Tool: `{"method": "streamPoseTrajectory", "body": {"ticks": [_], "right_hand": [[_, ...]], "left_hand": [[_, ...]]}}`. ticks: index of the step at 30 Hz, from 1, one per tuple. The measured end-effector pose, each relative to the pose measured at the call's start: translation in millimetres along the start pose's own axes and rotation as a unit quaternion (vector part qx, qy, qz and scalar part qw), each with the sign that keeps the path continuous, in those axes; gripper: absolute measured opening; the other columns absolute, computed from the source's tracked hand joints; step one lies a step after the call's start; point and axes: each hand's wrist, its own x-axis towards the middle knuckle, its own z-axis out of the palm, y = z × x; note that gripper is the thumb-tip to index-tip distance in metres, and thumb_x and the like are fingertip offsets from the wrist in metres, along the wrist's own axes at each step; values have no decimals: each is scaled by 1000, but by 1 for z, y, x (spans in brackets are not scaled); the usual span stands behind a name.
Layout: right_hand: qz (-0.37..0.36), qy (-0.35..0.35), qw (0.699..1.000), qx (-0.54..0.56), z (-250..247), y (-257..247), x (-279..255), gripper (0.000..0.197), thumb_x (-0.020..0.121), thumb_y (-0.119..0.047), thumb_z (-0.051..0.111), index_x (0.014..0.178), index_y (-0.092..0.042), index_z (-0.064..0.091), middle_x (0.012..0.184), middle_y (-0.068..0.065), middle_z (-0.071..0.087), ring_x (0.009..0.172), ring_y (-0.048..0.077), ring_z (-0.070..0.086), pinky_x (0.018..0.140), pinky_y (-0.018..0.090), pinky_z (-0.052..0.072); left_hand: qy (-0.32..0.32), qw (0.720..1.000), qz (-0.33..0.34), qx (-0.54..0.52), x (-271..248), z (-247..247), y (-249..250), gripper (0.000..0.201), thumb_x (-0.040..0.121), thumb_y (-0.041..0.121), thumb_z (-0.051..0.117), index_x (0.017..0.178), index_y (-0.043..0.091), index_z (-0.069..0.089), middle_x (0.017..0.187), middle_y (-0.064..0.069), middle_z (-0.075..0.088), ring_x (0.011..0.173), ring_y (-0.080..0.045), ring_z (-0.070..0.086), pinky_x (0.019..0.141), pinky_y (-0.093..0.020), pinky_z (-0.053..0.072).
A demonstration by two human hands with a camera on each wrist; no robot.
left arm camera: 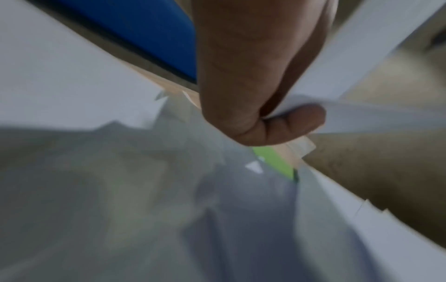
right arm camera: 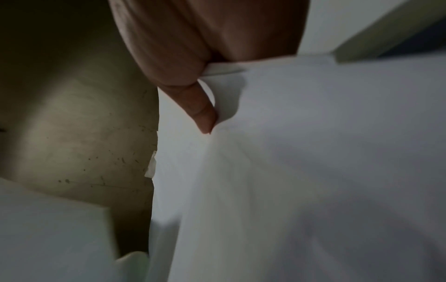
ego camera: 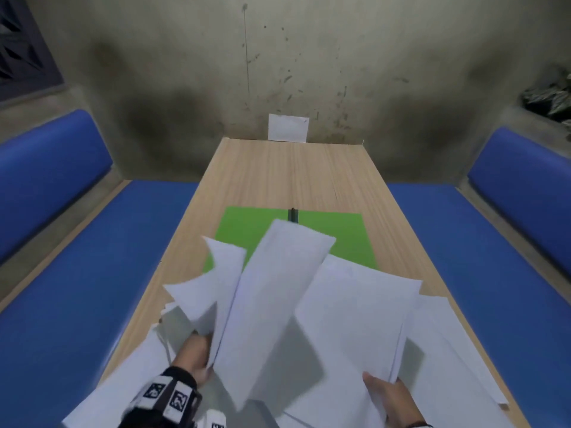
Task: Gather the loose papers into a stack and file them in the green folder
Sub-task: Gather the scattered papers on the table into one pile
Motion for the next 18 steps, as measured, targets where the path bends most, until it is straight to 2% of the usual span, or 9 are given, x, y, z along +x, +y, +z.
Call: {"method": "streamPoseTrajectory", "body": {"ticks": [1, 3, 5, 6, 9, 12, 14, 16, 18], "right_hand": [[3, -1, 1000, -6, 1, 0, -1, 22, 85, 13, 57, 107, 11, 59, 89, 21, 65, 72, 23, 59, 48, 19, 54], [9, 5, 1000, -23, 2, 1, -2, 25, 84, 10, 60, 109, 12, 59, 99, 24, 61, 84, 32, 60, 71, 31, 56], [25, 15, 999, -35, 5, 4, -5, 37, 80, 2, 67, 114, 13, 58, 104, 24, 62, 99, 36, 60, 99, 45, 47], [31, 16, 999, -35, 7, 6, -6, 43, 78, -3, 70, 117, 13, 57, 107, 24, 63, 103, 37, 60, 104, 47, 43], [24, 11, 999, -19, 14, 5, -12, 45, 90, -20, 60, 128, 5, 52, 115, 16, 59, 112, 33, 56, 108, 41, 37], [6, 17, 1000, 8, 15, 6, -9, 57, 89, -31, 61, 135, 0, 47, 137, 15, 53, 132, 29, 44, 113, 35, 29], [-1, -5, 1000, -5, 19, 3, -14, 69, 77, -30, 74, 132, 1, 49, 136, 15, 54, 128, 30, 48, 110, 36, 32], [-1, -8, 999, -39, 19, 6, -12, 84, 55, -22, 90, 126, 3, 52, 128, 14, 58, 118, 33, 54, 105, 38, 38], [15, 11, 999, -48, 16, 4, -12, 61, 72, -2, 78, 126, 12, 52, 129, 25, 57, 118, 37, 55, 104, 41, 40]], "left_hand": [[11, 999, 2, 30, 6, -2, -8, 21, 91, -2, 47, 108, -6, 58, 95, -26, 67, 76, -32, 63, 63, -37, 53], [52, 993, 13, 107, 18, -9, -29, 26, 87, -6, 51, 112, -5, 53, 110, -25, 63, 86, -32, 60, 75, -39, 51], [62, 978, 13, 199, 23, -15, -48, 37, 80, 8, 59, 116, 1, 50, 119, -21, 61, 98, -33, 59, 89, -41, 48], [57, 964, 10, 259, 20, -14, -51, 46, 78, 14, 61, 121, 3, 47, 123, -19, 60, 105, -33, 57, 94, -38, 46], [21, 933, 5, 358, 13, -8, -57, 52, 89, 13, 52, 137, 5, 32, 135, -14, 50, 122, -31, 48, 95, -30, 39], [-29, 909, 15, 416, 7, 0, -64, 53, 95, 19, 41, 144, 11, 24, 143, -11, 45, 127, -27, 47, 101, -27, 37], [-51, 903, 18, 426, 5, 3, -66, 47, 98, 22, 33, 144, 11, 27, 144, -12, 45, 128, -26, 46, 102, -26, 36], [-47, 900, 31, 433, 4, 4, -65, 44, 100, 24, 27, 140, 7, 34, 142, -12, 45, 127, -25, 46, 102, -25, 35], [-15, 901, 59, 430, 7, -1, -58, 42, 100, 22, 27, 134, 3, 43, 132, -17, 52, 122, -29, 50, 103, -28, 37]]}}
